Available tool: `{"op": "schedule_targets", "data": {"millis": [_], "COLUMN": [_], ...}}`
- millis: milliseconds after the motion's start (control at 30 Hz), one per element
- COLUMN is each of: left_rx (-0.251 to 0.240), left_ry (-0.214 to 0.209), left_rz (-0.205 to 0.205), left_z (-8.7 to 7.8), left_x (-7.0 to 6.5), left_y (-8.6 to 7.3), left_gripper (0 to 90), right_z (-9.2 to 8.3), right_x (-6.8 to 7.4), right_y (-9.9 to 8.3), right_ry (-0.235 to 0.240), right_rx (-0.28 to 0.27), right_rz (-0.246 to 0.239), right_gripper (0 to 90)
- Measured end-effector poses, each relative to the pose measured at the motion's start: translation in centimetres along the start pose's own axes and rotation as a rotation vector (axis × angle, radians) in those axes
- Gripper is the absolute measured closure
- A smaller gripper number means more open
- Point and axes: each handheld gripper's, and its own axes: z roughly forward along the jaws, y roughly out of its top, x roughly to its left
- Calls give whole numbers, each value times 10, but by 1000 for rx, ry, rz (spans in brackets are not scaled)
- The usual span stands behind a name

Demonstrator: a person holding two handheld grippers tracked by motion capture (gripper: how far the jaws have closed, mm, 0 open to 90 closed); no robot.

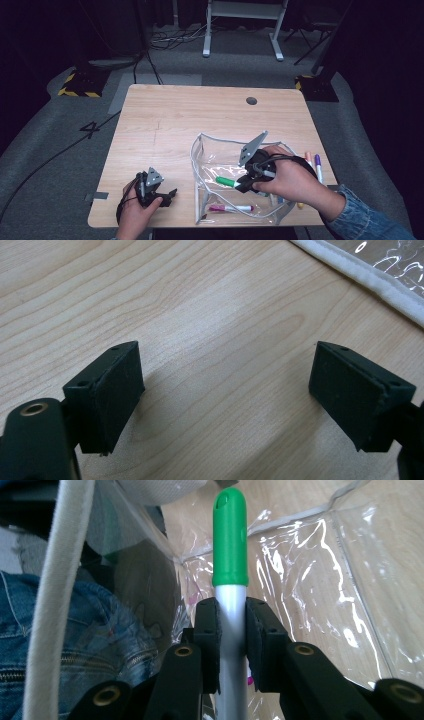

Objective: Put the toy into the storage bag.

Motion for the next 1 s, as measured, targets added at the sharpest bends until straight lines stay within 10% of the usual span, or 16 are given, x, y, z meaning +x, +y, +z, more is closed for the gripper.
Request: {"op": "schedule_targets", "data": {"millis": [533, 1000], "left_rx": [0, 1], "left_ry": [-2, 3], "left_rz": [-2, 9], "left_z": [0, 0], "left_x": [0, 1], "left_y": [0, 0], "left_gripper": [146, 146], "right_z": [43, 70], "right_x": [6, 3], "right_y": [14, 8], "right_ry": [34, 45], "right_rx": [155, 239], "right_rz": [-72, -36], "right_gripper": [771, 770]}}
